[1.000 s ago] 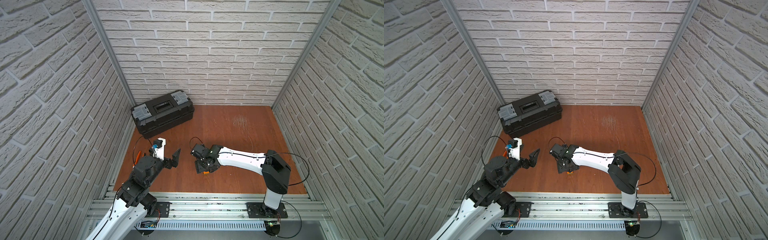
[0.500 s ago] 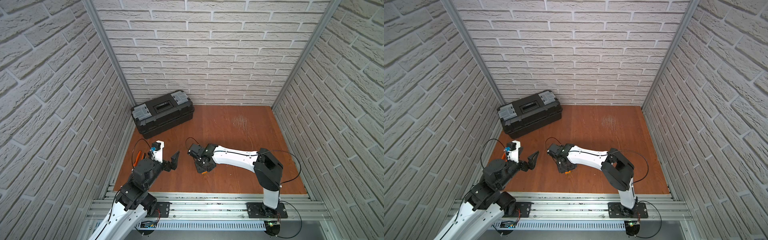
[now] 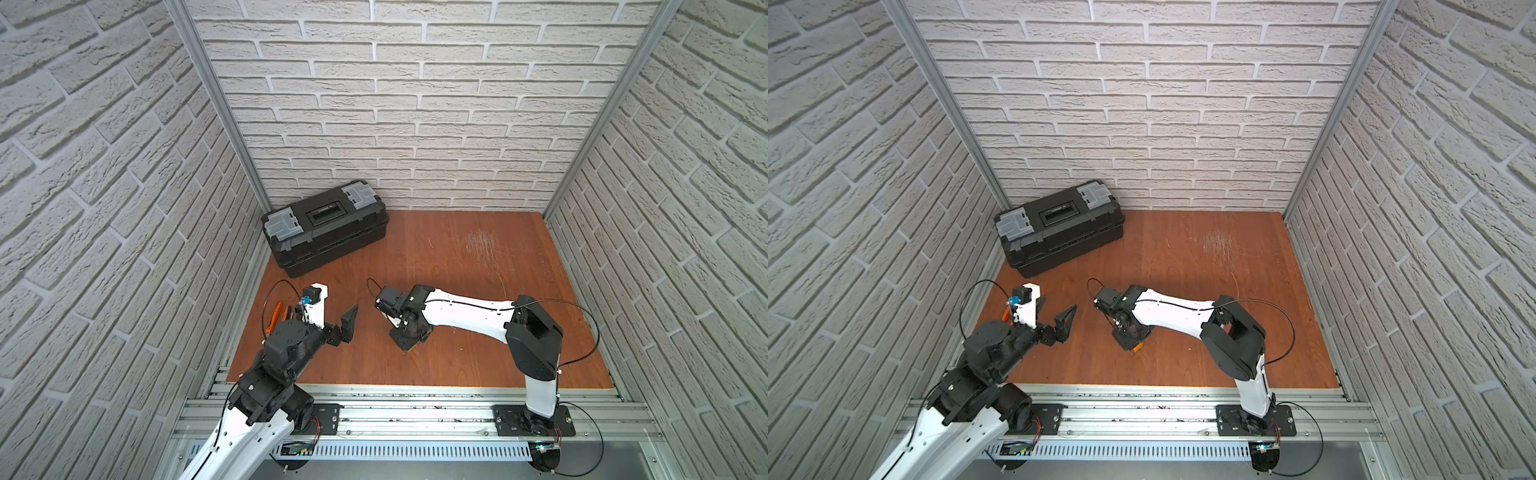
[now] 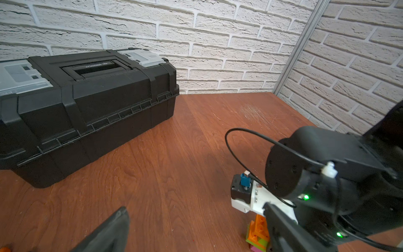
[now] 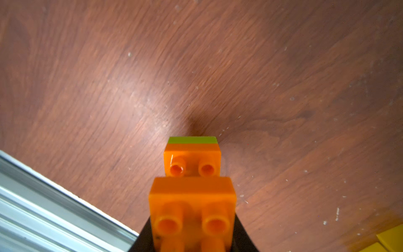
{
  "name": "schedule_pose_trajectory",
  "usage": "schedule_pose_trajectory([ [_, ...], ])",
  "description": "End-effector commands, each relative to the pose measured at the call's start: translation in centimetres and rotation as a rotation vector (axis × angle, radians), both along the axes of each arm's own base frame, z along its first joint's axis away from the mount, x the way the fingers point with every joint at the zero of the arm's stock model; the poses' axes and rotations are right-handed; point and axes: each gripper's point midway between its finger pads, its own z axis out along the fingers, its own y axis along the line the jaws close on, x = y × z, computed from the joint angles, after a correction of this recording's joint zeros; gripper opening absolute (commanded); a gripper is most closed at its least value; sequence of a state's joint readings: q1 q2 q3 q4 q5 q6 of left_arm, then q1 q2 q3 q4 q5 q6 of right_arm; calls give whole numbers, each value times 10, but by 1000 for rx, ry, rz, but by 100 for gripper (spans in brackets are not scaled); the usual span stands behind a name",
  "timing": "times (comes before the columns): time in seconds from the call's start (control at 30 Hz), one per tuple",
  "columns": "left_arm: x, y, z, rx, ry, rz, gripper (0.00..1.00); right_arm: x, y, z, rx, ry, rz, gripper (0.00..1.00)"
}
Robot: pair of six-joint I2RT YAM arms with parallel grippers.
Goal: Assemble a carrot with lego
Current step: Adjust the lego brick at the center of the board.
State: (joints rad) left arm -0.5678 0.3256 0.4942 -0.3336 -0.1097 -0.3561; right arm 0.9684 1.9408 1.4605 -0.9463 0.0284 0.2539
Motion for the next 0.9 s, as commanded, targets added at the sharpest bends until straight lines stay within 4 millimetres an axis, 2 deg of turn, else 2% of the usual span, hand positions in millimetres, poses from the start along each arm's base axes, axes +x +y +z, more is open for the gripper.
schedule_pose_trajectory([
  [0.0,-2,-7,6,-7,-41,-42,98,-8,-11,23,-7,0,195,5],
  [0.13,-4,-14,11,4,-55,-89,98,-11,-21,27,8,-51,328,2],
  [0.33,-15,-30,22,57,-90,-220,98,-17,-20,35,157,-148,482,2],
  [0.47,-23,-33,33,106,-142,-274,98,-19,-28,23,92,-96,550,2],
  [0.6,-28,-32,42,160,-184,-299,98,-23,-25,13,102,-60,612,2],
  [0.87,-54,-47,49,202,-258,-472,98,-24,-16,12,149,-101,747,2],
])
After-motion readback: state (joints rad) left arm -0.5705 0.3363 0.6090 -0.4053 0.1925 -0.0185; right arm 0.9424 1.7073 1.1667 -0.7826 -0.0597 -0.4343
